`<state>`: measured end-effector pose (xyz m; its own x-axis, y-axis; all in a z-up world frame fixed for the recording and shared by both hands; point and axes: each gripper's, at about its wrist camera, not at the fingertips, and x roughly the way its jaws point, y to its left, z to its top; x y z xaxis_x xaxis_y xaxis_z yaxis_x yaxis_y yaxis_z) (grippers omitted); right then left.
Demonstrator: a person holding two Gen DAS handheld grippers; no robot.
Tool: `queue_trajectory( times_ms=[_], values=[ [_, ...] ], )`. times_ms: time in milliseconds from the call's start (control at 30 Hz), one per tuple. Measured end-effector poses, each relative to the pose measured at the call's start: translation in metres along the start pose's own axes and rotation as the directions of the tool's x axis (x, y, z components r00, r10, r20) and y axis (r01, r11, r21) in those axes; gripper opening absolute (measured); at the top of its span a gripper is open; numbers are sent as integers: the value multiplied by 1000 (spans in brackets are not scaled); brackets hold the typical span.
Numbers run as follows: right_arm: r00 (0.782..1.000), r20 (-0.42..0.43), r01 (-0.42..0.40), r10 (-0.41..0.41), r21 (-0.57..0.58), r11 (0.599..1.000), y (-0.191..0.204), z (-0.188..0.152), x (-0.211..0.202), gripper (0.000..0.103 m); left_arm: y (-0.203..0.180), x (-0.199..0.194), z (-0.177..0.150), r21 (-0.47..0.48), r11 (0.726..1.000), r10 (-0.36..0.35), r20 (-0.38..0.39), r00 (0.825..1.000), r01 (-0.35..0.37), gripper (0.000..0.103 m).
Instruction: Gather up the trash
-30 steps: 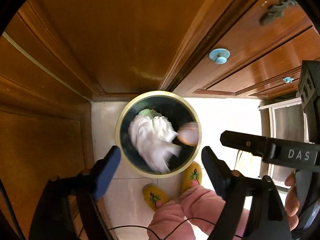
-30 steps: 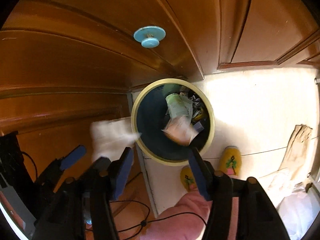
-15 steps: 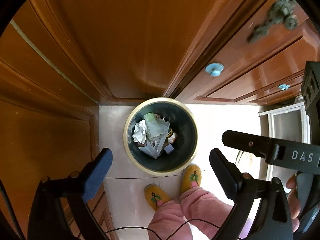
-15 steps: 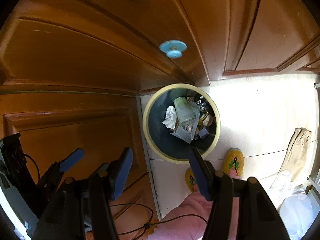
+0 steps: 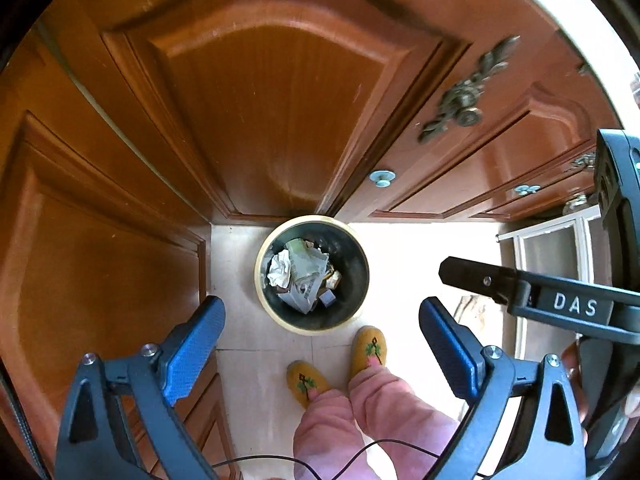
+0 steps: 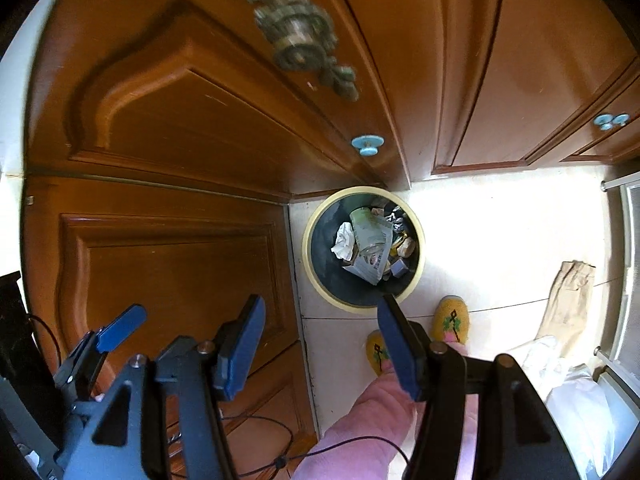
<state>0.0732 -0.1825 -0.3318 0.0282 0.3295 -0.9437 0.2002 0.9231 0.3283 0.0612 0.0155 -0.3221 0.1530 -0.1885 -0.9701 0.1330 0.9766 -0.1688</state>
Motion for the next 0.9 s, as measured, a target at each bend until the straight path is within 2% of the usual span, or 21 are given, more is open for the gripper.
queue_trajectory(
  times_ms=[300,500,700,900],
  values=[
    [998,25,62,-61,-32,998,22,-12,-60,59,-6,-70,8,8,1000,9,12,1000,-9,97],
    [995,80,57,-52,-70,996,43,-18,-111,59,-12,-133,31,5,1000,-2,98,995,1,97],
    [981,193,30,-8,-109,994,66,-16,-182,59,-24,-202,68,26,1000,-14,220,975,8,97],
    [949,315,14,28,-131,991,89,1,-254,59,-40,-267,115,44,998,30,343,939,-47,96]
  ],
)
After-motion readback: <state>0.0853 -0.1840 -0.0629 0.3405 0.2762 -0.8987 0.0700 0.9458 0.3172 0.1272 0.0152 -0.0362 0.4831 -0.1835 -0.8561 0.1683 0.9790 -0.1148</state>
